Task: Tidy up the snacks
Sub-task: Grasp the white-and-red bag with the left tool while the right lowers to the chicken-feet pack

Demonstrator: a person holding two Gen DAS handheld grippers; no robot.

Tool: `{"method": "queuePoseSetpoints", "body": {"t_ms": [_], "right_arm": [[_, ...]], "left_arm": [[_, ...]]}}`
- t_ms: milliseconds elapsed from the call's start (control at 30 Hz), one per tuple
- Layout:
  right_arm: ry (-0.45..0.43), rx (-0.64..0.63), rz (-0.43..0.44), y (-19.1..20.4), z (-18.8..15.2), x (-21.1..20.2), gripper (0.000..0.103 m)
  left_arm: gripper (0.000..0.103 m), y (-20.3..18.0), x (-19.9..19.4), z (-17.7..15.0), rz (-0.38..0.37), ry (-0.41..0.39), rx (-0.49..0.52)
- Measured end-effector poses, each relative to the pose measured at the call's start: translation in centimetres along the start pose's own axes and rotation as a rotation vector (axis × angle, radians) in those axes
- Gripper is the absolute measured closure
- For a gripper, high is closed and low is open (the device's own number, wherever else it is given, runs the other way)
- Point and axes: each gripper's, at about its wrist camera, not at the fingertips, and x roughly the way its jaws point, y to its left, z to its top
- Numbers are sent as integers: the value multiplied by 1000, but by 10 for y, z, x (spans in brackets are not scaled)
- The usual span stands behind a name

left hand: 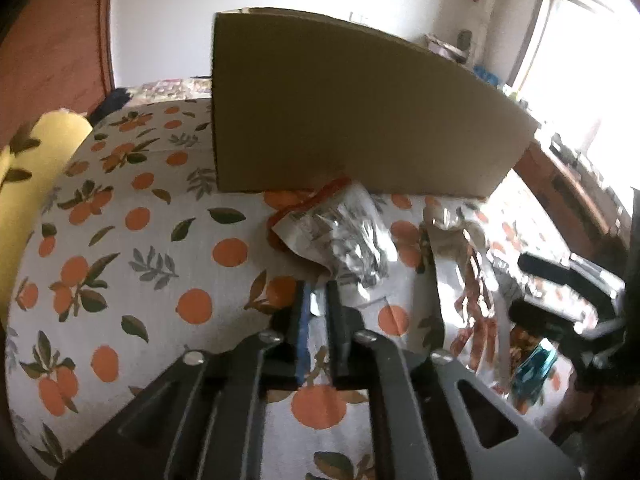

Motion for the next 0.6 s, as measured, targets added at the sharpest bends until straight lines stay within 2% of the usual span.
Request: {"method": "queuePoseSetpoints", "body": {"t_ms": [33,67,100,200,433,600], "right_arm": [[-2,-3,1,1,0,-1,29],[-5,-8,1,3,0,-3,29],[-6,-15,0,5,1,-4,29],[-11,-28,0,9,0,-8,29],[-21,-14,20,-1,-5,-14,29],[-19,28,43,-16,-11,-10,29]], "left_arm": [[86,1,-1,2,-11,-6,-15],[73,2,-2,5,-20,-9,-26],[64,2,-2,7,-26,-12,-37],[63,2,1,16,-55,-6,-73],[61,-12,28,26,-43,71,-103],[59,-29,37,29,10,84,-62]]}}
